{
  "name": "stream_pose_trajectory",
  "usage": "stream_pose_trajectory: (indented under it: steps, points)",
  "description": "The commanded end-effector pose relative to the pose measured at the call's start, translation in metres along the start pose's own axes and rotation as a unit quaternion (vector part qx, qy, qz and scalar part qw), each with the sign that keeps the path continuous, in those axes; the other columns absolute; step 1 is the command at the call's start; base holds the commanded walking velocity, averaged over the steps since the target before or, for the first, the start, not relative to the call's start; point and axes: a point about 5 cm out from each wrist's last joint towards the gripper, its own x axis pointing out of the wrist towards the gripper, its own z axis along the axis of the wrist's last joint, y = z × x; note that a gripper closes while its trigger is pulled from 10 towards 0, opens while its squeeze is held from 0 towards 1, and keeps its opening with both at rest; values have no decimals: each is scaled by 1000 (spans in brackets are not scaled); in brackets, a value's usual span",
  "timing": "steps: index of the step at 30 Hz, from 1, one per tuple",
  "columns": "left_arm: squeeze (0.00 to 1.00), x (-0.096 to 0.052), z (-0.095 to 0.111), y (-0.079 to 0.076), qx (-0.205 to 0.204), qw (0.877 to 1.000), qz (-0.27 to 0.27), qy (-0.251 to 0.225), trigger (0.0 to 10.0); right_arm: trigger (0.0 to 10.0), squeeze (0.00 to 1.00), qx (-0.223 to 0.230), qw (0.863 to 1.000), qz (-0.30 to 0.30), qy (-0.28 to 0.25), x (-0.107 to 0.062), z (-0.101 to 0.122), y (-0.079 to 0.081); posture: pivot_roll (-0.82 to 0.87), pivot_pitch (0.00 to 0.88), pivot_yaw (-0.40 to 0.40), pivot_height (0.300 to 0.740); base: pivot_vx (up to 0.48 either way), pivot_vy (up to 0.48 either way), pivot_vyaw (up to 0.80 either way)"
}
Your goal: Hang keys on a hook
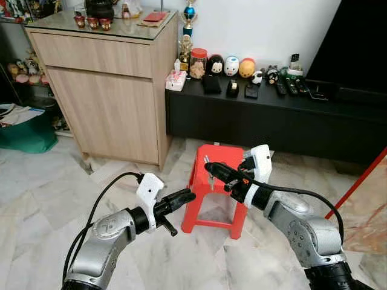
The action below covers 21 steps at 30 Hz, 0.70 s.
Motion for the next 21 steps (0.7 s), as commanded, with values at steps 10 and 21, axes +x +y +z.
stream_pose_trajectory:
  steps: [10, 21]
  points:
    - [1000, 6, 7, -1, 6, 1000, -8, -16, 10000, 10000, 0, -7, 1000, 22, -8, 2, 8, 7, -7, 0, -100, 740, 0, 0, 0]
    - [0, 9, 7, 1, 0, 1000, -2, -21, 10000, 10000, 0, -9, 999, 40, -14, 2, 12, 13, -10, 0, -101, 740, 0, 0, 0]
